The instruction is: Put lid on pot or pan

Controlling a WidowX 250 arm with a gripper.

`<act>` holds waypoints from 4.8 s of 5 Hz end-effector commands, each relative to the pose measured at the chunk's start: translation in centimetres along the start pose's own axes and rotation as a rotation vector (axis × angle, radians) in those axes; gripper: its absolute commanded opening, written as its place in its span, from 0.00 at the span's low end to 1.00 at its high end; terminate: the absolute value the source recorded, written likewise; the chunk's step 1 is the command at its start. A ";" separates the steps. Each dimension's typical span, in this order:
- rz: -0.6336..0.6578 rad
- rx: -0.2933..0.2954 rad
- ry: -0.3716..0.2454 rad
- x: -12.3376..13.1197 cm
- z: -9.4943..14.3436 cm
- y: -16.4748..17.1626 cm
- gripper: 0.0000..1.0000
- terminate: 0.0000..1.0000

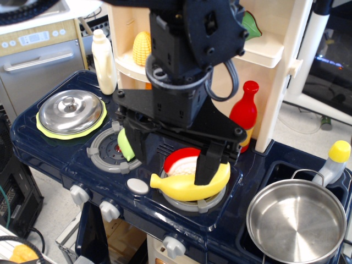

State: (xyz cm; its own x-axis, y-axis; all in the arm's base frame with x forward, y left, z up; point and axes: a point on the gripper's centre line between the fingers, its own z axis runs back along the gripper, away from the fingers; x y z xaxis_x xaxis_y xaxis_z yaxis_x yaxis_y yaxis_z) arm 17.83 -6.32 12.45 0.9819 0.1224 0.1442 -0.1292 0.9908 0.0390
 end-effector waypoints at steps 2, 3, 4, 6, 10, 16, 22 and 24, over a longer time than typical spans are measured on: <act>-0.095 0.078 0.033 1.8 0.8 4.7 1.00 0.00; -0.169 0.107 0.007 4.2 -0.9 9.2 1.00 0.00; -0.232 0.142 0.014 6.0 -2.1 13.9 1.00 0.00; -0.262 0.183 -0.027 8.6 -4.5 18.9 1.00 0.00; -0.331 0.116 -0.129 10.8 -9.3 21.8 1.00 0.00; -0.062 -0.042 0.051 8.6 1.0 13.5 0.00 0.00; 0.573 -0.314 -0.022 4.5 -3.6 -13.5 0.00 0.00; 0.516 -0.384 0.014 4.8 -4.4 -13.0 0.00 1.00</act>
